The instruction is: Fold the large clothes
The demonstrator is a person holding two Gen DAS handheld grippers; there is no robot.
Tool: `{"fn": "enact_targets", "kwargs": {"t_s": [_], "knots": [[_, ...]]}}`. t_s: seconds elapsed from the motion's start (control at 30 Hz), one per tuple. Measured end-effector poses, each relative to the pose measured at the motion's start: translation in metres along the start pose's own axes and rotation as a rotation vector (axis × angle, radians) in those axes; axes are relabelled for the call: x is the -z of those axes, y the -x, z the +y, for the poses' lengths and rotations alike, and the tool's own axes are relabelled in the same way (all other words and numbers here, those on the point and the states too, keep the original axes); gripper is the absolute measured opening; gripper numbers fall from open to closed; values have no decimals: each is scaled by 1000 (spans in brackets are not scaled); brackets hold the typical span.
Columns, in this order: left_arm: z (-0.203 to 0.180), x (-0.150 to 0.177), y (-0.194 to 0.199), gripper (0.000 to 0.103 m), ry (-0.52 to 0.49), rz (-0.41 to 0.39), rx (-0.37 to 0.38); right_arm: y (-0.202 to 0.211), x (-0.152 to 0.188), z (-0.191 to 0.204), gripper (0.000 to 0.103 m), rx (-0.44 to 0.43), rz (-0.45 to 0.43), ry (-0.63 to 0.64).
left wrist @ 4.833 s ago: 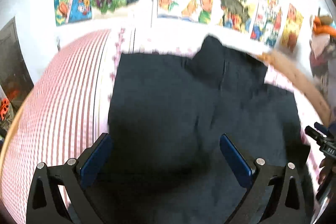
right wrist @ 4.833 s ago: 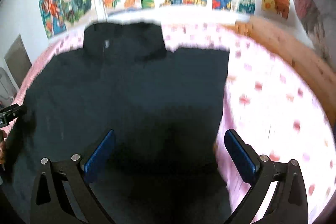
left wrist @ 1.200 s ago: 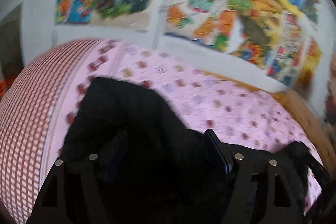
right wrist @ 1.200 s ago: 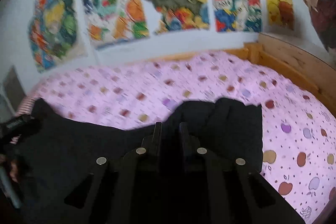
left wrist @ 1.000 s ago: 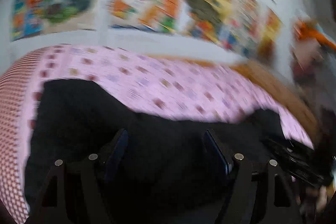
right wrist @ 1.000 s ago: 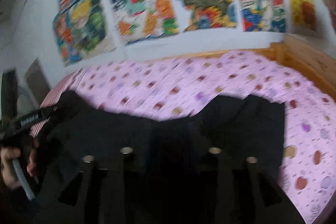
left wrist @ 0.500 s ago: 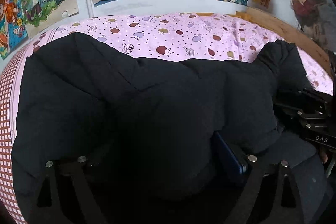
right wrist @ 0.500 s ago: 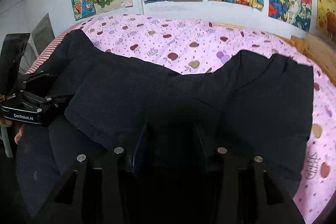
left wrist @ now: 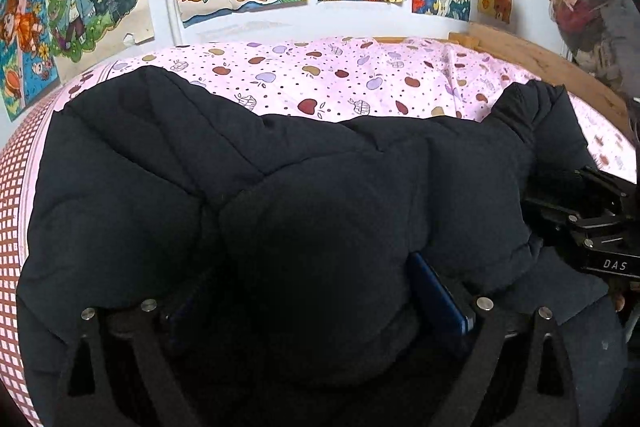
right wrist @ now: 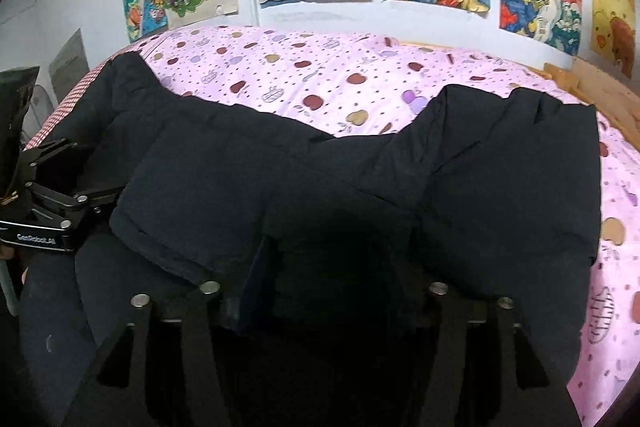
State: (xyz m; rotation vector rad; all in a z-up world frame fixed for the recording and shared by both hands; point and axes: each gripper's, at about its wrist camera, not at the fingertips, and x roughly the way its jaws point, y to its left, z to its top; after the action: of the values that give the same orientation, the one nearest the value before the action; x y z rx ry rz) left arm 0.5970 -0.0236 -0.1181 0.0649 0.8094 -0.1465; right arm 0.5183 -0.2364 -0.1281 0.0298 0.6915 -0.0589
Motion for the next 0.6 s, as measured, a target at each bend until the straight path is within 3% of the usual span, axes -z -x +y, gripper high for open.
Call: {"fn": "enact_targets", "kwargs": {"t_s": [0.03, 0.17, 0.4, 0.6], "knots": [[2, -2, 2, 96, 12, 6, 16, 3, -1, -2, 68, -3, -2, -12], [13, -6, 19, 96, 93, 25, 33, 21, -1, -14, 74, -42, 4, -84], [16, -5, 72, 98, 218, -51, 65, 57, 3, -21, 85, -7, -33, -138], [13, -3, 114, 103, 263, -74, 13, 100, -4, -8, 89, -14, -90, -110]]}}
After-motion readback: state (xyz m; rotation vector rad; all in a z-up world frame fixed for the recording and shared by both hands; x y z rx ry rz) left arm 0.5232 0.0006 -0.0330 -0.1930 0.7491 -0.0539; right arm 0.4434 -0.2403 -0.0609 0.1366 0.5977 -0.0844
